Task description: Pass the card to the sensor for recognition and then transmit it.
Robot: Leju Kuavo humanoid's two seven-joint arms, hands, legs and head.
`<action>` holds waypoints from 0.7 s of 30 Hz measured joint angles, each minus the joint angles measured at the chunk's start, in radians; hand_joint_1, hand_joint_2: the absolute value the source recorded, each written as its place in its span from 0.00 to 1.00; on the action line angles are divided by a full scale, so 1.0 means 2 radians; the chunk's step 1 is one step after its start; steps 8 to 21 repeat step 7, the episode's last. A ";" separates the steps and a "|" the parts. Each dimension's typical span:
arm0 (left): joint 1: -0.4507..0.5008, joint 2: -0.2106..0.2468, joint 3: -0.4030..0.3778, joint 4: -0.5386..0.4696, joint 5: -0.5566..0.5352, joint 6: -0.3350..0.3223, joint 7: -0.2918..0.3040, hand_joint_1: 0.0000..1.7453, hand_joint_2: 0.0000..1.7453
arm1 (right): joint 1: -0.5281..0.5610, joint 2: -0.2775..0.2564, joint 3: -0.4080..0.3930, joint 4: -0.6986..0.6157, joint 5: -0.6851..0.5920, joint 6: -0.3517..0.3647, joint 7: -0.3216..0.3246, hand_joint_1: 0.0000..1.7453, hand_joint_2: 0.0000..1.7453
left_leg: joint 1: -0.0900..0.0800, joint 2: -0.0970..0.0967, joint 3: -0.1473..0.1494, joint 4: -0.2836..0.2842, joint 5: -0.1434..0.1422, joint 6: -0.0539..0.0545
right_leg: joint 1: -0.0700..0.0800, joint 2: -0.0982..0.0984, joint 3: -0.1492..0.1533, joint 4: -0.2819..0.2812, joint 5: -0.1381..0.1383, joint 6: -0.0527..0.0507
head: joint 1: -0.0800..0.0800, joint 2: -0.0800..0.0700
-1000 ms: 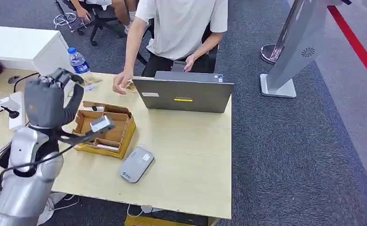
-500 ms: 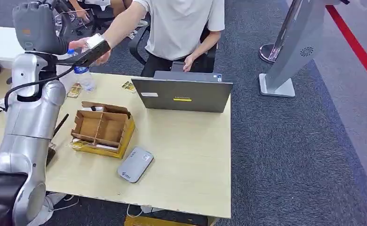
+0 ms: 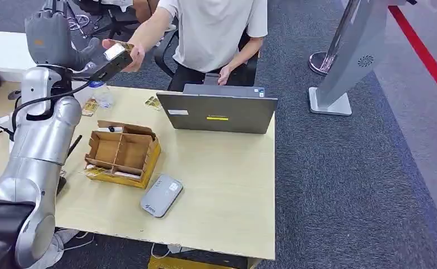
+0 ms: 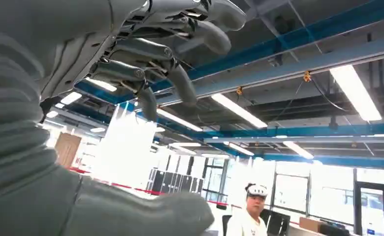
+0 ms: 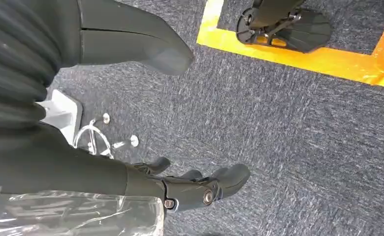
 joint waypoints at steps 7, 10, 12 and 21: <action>0.029 0.032 0.000 -0.023 0.027 0.000 -0.013 0.00 1.00 | 0.007 0.000 0.000 0.000 -0.012 -0.006 -0.006 0.00 1.00 | 0.000 0.001 -0.001 0.000 0.000 0.000 | 0.000 0.001 0.000 0.000 0.000 0.000 | 0.000 0.000; 0.029 0.032 0.000 -0.023 0.027 0.000 -0.013 0.00 1.00 | 0.007 0.000 0.000 0.000 -0.012 -0.006 -0.006 0.00 1.00 | 0.000 0.001 -0.001 0.000 0.000 0.000 | 0.000 0.001 0.000 0.000 0.000 0.000 | 0.000 0.000; 0.029 0.032 0.000 -0.023 0.027 0.000 -0.013 0.00 1.00 | 0.007 0.000 0.000 0.000 -0.012 -0.006 -0.006 0.00 1.00 | 0.000 0.001 -0.001 0.000 0.000 0.000 | 0.000 0.001 0.000 0.000 0.000 0.000 | 0.000 0.000; 0.029 0.032 0.000 -0.023 0.027 0.000 -0.013 0.00 1.00 | 0.007 0.000 0.000 0.000 -0.012 -0.006 -0.006 0.00 1.00 | 0.000 0.001 -0.001 0.000 0.000 0.000 | 0.000 0.001 0.000 0.000 0.000 0.000 | 0.000 0.000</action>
